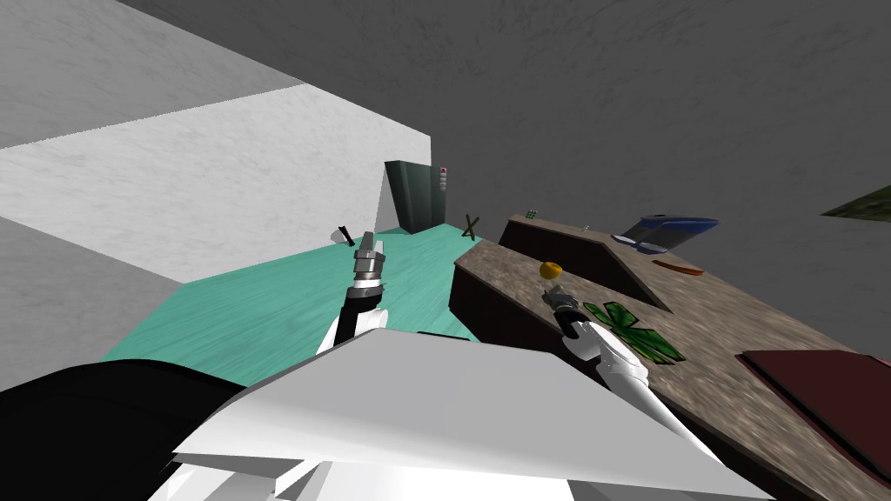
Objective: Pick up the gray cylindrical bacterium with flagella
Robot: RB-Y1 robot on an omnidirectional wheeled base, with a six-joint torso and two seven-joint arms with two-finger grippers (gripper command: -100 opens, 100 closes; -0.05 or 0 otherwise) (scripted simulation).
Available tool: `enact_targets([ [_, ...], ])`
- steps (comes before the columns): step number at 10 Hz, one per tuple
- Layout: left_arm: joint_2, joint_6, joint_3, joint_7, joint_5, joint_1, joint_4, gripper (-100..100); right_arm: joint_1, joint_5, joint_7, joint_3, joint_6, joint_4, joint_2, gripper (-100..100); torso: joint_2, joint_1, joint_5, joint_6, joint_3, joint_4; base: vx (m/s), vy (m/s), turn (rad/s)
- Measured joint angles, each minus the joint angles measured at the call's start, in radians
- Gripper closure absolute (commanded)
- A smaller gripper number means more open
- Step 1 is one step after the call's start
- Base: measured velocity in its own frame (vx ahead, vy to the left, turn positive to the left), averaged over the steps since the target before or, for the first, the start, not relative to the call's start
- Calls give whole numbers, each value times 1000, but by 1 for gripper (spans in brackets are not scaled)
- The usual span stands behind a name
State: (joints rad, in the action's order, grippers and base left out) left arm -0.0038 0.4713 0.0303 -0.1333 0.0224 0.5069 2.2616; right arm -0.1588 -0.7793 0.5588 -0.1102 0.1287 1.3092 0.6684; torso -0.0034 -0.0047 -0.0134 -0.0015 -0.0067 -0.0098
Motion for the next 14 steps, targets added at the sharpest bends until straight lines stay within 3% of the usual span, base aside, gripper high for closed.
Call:
enact_targets([
  [14, 0, 0, 0, 0, 0, 0, 0, 0, 49, 370, 388, -73, -103, -113, -3, 100, 1, 0, -1, 1, 0, 0, -12, 17, 7],
])
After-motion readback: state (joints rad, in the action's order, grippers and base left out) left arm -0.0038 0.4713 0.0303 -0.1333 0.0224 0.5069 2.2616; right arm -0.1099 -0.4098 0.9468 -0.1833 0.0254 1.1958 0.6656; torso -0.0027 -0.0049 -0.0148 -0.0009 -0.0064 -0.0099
